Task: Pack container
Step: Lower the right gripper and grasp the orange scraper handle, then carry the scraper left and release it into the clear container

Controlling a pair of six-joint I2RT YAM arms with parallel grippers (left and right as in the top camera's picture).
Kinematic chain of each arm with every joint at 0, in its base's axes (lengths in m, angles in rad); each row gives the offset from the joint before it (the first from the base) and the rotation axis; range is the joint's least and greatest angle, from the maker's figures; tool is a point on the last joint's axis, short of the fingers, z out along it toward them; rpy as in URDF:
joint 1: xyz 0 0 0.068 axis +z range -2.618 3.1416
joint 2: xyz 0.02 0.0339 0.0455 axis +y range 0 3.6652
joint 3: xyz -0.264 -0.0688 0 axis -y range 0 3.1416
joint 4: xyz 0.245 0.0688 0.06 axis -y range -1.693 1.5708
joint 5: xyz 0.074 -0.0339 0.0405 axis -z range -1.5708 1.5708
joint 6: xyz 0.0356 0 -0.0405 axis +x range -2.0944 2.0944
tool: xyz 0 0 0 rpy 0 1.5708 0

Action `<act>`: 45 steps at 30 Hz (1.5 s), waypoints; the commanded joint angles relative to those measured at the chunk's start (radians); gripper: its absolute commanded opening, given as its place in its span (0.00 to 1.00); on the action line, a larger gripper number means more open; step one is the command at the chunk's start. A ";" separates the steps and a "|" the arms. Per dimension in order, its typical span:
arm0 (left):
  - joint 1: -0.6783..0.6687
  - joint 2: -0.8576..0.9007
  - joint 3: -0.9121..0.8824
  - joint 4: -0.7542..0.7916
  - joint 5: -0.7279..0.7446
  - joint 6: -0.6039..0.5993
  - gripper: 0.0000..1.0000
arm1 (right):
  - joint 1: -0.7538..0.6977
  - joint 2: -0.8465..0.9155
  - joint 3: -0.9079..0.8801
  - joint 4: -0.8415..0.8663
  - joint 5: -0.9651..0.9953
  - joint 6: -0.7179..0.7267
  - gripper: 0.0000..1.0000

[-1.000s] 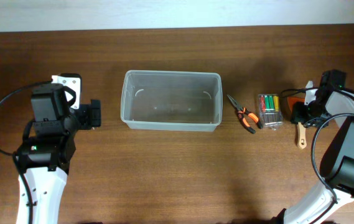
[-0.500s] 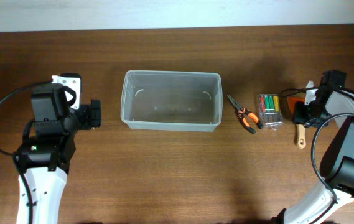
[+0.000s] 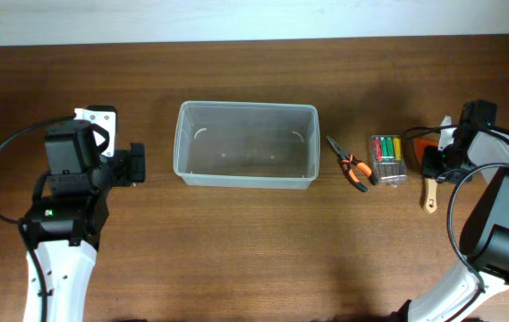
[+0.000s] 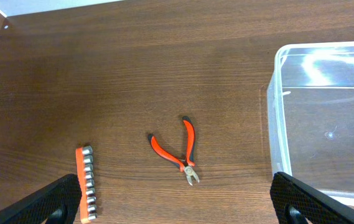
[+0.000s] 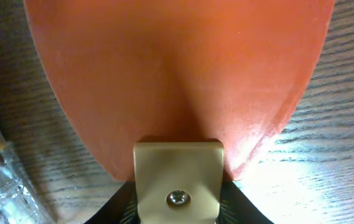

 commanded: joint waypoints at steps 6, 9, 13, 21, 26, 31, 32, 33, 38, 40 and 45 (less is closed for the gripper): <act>0.005 0.002 0.023 0.000 -0.007 0.016 0.99 | -0.003 0.069 0.004 -0.053 -0.019 0.047 0.32; 0.005 0.002 0.023 0.000 -0.007 0.016 0.99 | -0.003 0.062 0.098 -0.154 -0.066 0.047 0.32; 0.005 0.002 0.023 0.000 -0.007 0.017 0.99 | 0.002 0.042 0.260 -0.295 -0.116 0.047 0.31; 0.005 0.003 0.023 0.000 -0.007 0.017 0.99 | 0.119 -0.002 0.681 -0.620 -0.181 0.046 0.21; 0.005 0.002 0.023 0.000 -0.007 0.017 0.99 | 0.300 -0.002 0.912 -0.720 -0.185 0.038 0.10; 0.005 0.002 0.023 0.000 -0.007 0.016 0.99 | 0.523 0.000 0.964 -0.663 -0.184 -0.075 0.04; 0.005 0.002 0.023 0.000 -0.007 0.017 0.99 | 0.565 0.004 0.961 -0.650 -0.183 -0.109 0.04; 0.005 0.003 0.023 0.000 -0.007 0.016 0.99 | 0.607 0.006 0.954 -0.639 -0.183 -0.145 0.04; 0.005 0.003 0.023 0.000 -0.007 0.016 0.99 | 0.787 0.045 0.932 -0.597 -0.116 -0.325 0.04; 0.005 0.003 0.023 0.000 -0.007 0.016 0.99 | 0.829 0.071 0.932 -0.586 -0.084 -0.383 0.04; 0.005 0.002 0.023 0.000 -0.007 0.016 0.99 | 0.880 0.154 0.931 -0.584 -0.085 -0.596 0.04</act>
